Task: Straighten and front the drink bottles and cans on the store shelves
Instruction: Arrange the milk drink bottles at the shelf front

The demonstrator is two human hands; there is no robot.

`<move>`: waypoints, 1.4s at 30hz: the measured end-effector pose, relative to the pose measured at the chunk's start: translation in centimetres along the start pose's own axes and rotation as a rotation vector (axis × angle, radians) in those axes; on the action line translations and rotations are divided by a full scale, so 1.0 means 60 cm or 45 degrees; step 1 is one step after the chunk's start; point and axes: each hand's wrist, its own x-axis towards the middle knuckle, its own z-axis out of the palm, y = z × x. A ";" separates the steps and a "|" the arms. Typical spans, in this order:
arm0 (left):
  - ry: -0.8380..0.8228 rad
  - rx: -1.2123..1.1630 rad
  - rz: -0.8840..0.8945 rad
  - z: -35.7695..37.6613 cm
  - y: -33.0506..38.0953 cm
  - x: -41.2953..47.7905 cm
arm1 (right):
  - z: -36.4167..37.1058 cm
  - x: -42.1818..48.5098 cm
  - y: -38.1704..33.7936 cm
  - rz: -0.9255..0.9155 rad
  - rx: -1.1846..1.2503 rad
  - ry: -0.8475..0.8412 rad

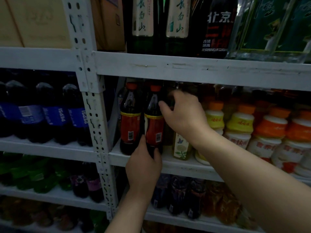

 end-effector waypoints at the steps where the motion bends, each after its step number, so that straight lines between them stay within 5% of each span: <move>1: 0.018 0.005 0.004 0.000 0.002 -0.002 | 0.004 0.007 -0.002 0.054 0.050 -0.055; 12: 0.272 -0.056 0.235 -0.001 -0.010 -0.011 | 0.008 0.054 -0.013 0.346 0.217 -0.470; 17: 0.445 0.023 0.050 -0.028 -0.043 0.050 | 0.005 0.053 -0.014 0.443 0.434 -0.555; 25: 0.189 -0.119 -0.007 -0.034 -0.067 0.089 | 0.017 0.038 -0.027 0.433 0.542 -0.511; 36: -0.504 -0.688 0.030 -0.075 -0.099 0.123 | 0.037 0.040 -0.028 0.470 0.613 -0.395; 42: -0.287 -0.362 0.145 -0.075 -0.095 0.123 | 0.040 0.038 -0.034 0.449 0.563 -0.349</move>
